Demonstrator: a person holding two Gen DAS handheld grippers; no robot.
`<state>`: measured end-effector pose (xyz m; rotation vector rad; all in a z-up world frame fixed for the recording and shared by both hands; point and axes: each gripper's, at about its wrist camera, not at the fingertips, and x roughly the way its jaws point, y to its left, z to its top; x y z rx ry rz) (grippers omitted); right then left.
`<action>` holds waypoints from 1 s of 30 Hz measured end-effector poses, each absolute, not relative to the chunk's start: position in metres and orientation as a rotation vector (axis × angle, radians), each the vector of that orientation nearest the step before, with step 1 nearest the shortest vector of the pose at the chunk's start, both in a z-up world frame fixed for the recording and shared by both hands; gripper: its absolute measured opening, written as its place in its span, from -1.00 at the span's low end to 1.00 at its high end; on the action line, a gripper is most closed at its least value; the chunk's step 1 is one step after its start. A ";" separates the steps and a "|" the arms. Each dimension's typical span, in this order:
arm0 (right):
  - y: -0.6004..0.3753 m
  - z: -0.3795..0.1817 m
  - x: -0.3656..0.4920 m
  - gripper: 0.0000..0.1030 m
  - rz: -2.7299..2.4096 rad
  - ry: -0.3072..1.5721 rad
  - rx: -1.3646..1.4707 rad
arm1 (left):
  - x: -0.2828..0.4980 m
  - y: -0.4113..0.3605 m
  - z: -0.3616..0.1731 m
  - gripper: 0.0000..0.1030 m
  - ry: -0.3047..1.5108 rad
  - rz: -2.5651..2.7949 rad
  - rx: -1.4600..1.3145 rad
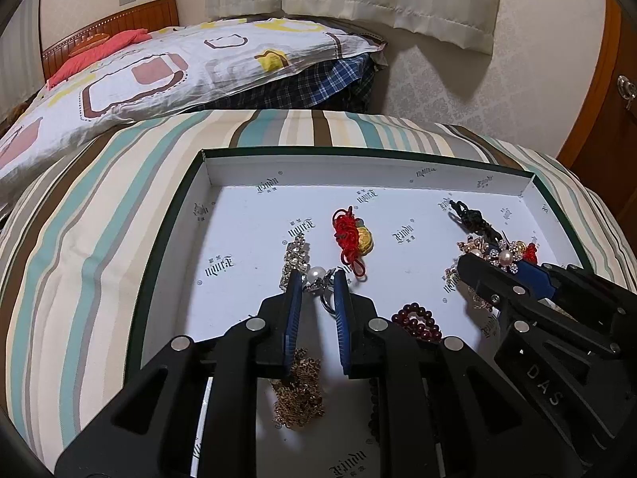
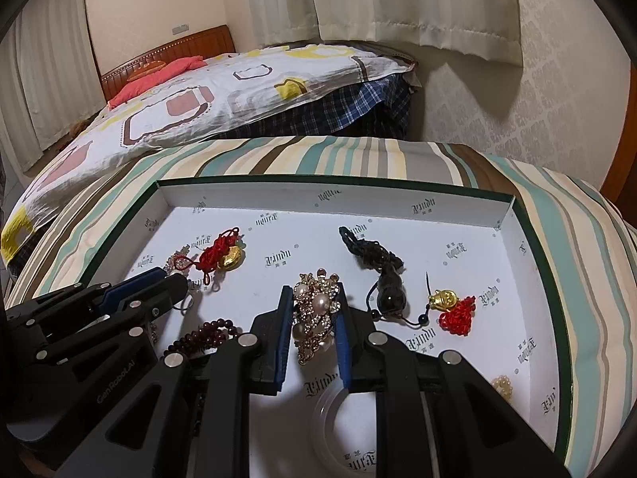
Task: Organize jewelry
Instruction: 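Open both tools to release the ring and brooch inside the box, then lift both open tools up out of the box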
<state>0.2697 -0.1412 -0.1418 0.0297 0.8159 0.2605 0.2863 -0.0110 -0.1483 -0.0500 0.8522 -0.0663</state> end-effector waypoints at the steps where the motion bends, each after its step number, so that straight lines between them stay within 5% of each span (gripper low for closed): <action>1: -0.142 -0.141 0.269 -0.61 0.258 0.812 0.031 | 0.286 -0.011 -0.148 -0.68 0.853 -0.065 -0.048; 9: -0.142 -0.141 0.269 -0.57 0.255 0.805 0.028 | 0.285 -0.012 -0.146 -0.43 0.846 -0.054 -0.046; 13: -0.144 -0.137 0.267 -0.33 0.247 0.790 0.029 | 0.283 -0.012 -0.144 -0.13 0.833 -0.045 -0.043; 30: -0.161 -0.120 0.252 0.31 0.203 0.731 0.042 | 0.272 -0.008 -0.133 0.44 0.808 0.005 -0.029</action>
